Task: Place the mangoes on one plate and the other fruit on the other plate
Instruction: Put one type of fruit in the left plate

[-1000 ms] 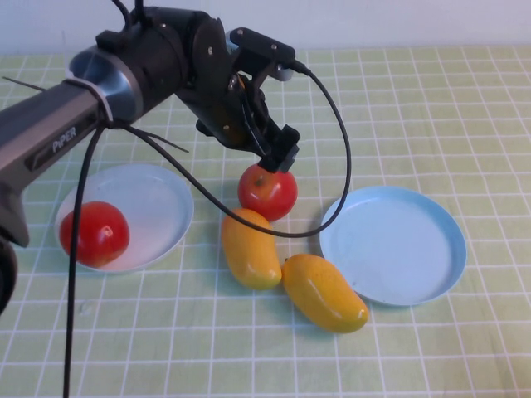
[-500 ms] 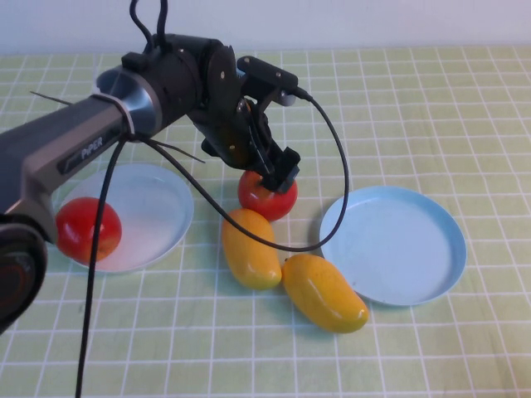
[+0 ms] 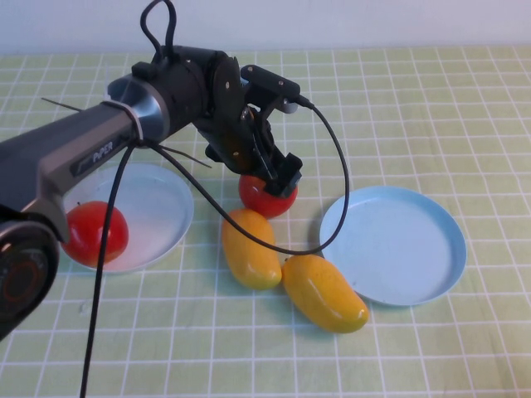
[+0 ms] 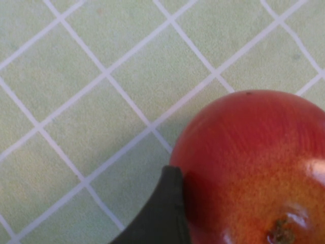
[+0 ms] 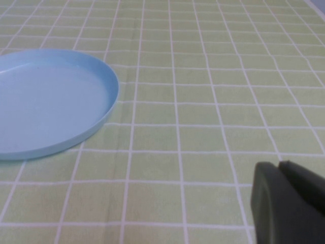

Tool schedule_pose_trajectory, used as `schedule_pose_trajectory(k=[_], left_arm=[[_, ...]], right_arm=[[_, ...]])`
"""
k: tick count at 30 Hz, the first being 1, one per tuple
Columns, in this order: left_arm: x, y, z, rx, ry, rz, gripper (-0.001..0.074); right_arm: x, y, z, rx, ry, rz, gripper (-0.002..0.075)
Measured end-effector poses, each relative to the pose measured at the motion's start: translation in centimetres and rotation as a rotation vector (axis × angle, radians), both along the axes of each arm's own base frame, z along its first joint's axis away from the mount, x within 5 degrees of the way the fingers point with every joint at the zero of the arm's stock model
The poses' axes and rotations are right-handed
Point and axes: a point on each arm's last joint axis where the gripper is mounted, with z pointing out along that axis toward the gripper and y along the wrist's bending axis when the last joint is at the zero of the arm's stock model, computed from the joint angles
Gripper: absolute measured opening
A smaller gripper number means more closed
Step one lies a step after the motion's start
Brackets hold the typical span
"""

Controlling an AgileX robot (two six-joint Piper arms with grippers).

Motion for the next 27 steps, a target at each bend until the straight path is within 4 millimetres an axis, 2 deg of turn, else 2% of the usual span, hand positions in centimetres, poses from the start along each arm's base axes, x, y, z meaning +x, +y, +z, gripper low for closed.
schedule_pose_trajectory(k=[4, 13, 16, 20, 24, 27], left_arm=[[0.0, 0.0, 0.0, 0.000, 0.000, 0.000, 0.0664], [0.0, 0.0, 0.0, 0.003, 0.005, -0.001, 0.0591], [-0.3, 0.3, 0.7, 0.017, -0.003, -0.006, 0.0590], [-1.0, 1.6, 4.2, 0.063, -0.080, -0.019, 0.0590], [-2.0, 4.3, 8.0, 0.108, -0.107, 0.018, 0.0590], [-2.6, 6.7, 9.0, 0.154, -0.036, 0.097, 0.0589]], right_arm=[[0.0, 0.0, 0.0, 0.000, 0.000, 0.000, -0.0016], [0.0, 0.0, 0.0, 0.000, 0.000, 0.000, -0.0016], [0.0, 0.0, 0.0, 0.000, 0.000, 0.000, -0.0017], [0.0, 0.0, 0.0, 0.000, 0.000, 0.000, -0.0017], [0.0, 0.0, 0.0, 0.000, 0.000, 0.000, -0.0017], [0.0, 0.0, 0.0, 0.000, 0.000, 0.000, -0.0017]])
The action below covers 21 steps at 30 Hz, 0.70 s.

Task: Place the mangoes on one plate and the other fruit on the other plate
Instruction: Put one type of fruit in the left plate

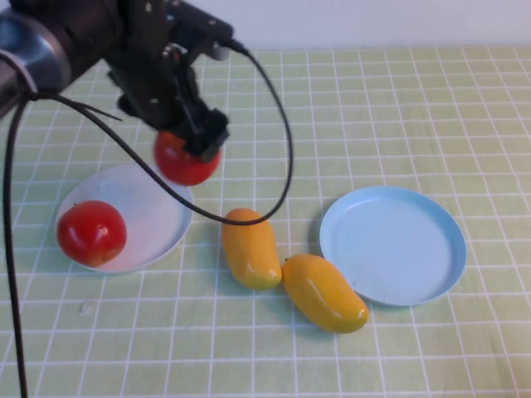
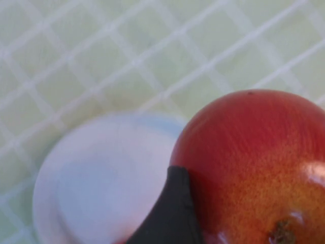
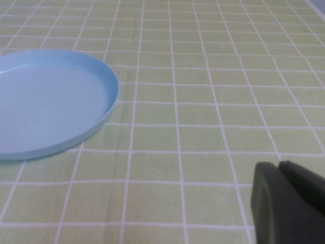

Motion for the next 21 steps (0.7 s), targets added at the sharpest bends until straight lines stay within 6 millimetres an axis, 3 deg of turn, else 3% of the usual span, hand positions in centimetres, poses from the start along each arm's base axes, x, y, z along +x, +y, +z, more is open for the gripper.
schedule_pose_trajectory(k=[4, 10, 16, 21], left_arm=[[-0.2, 1.8, -0.2, 0.099, 0.060, 0.066, 0.0589], [-0.1, 2.1, -0.5, 0.135, 0.063, 0.078, 0.0589], [0.1, 2.0, -4.2, 0.181, 0.146, 0.071, 0.0594], [0.3, 2.4, -5.8, 0.247, 0.136, 0.060, 0.0667]], right_arm=[[0.0, 0.0, 0.0, 0.000, 0.000, 0.000, -0.0017], [0.0, 0.0, 0.0, 0.000, 0.000, 0.000, -0.0017], [0.0, 0.0, 0.0, 0.000, 0.000, 0.000, -0.0017], [0.0, 0.0, 0.0, 0.000, 0.000, 0.000, -0.0017]])
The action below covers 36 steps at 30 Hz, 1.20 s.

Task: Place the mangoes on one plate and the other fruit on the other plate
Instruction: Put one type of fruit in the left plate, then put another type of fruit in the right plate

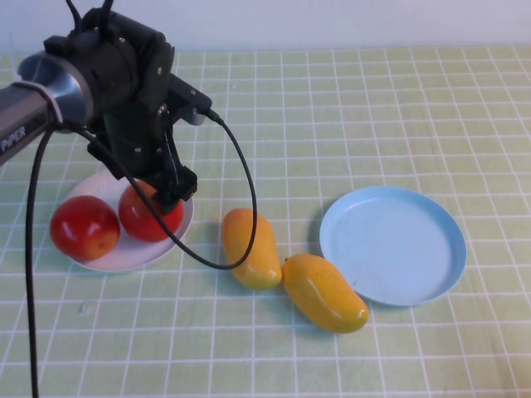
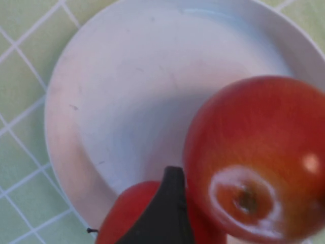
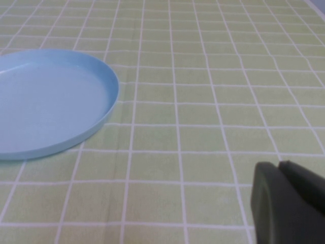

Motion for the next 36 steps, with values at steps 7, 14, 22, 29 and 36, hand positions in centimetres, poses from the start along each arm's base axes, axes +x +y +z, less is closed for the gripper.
schedule_pose_trajectory(k=[7, 14, 22, 29, 36], left_arm=[[0.1, 0.0, -0.1, -0.001, -0.024, 0.006, 0.0668], [-0.8, 0.3, 2.6, -0.049, -0.078, 0.032, 0.0669], [-6.2, 0.0, 8.9, -0.150, -0.174, 0.030, 0.0633], [-12.7, 3.5, 10.0, -0.219, -0.242, 0.065, 0.0145], [-18.8, 6.8, 9.4, -0.288, -0.331, 0.087, 0.0010]], right_arm=[[0.0, 0.0, 0.0, 0.000, 0.000, 0.000, -0.0017], [0.0, 0.0, 0.0, 0.000, 0.000, 0.000, -0.0017], [0.0, 0.0, 0.0, 0.000, 0.000, 0.000, -0.0017], [0.0, 0.0, 0.0, 0.000, 0.000, 0.000, -0.0017], [0.0, 0.0, 0.0, 0.000, 0.000, 0.000, -0.0017]])
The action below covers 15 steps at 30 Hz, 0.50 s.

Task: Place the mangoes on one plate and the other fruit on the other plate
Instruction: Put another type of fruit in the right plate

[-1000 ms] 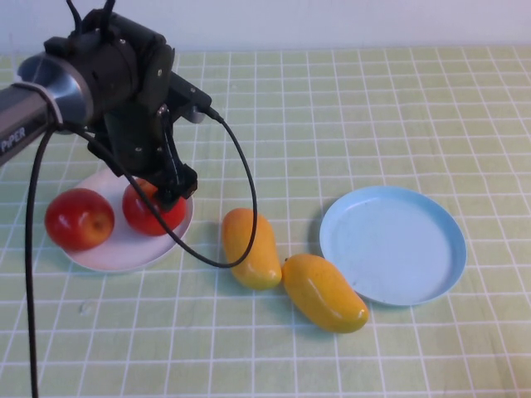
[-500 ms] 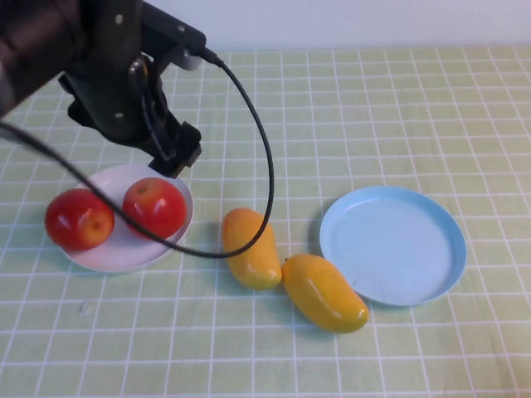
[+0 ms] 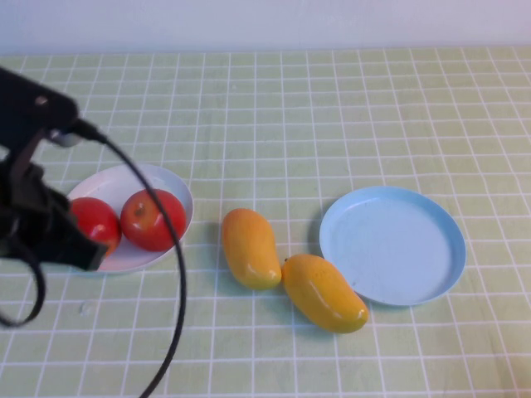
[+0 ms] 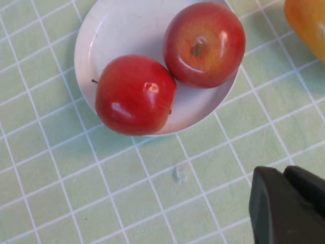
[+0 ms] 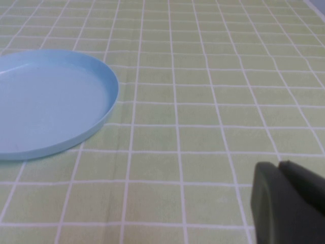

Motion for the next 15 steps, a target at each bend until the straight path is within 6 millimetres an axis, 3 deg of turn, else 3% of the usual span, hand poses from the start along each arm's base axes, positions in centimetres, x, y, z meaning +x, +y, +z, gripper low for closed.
schedule_pose_trajectory(k=[8, 15], left_arm=[[-5.2, 2.8, -0.3, -0.125, -0.140, 0.045, 0.0004], [-6.1, 3.7, 0.0, -0.121, -0.194, 0.070, 0.0003]], right_arm=[[0.0, 0.0, 0.0, 0.000, 0.000, 0.000, -0.0017], [0.0, 0.0, 0.0, 0.000, 0.000, 0.000, -0.0017]])
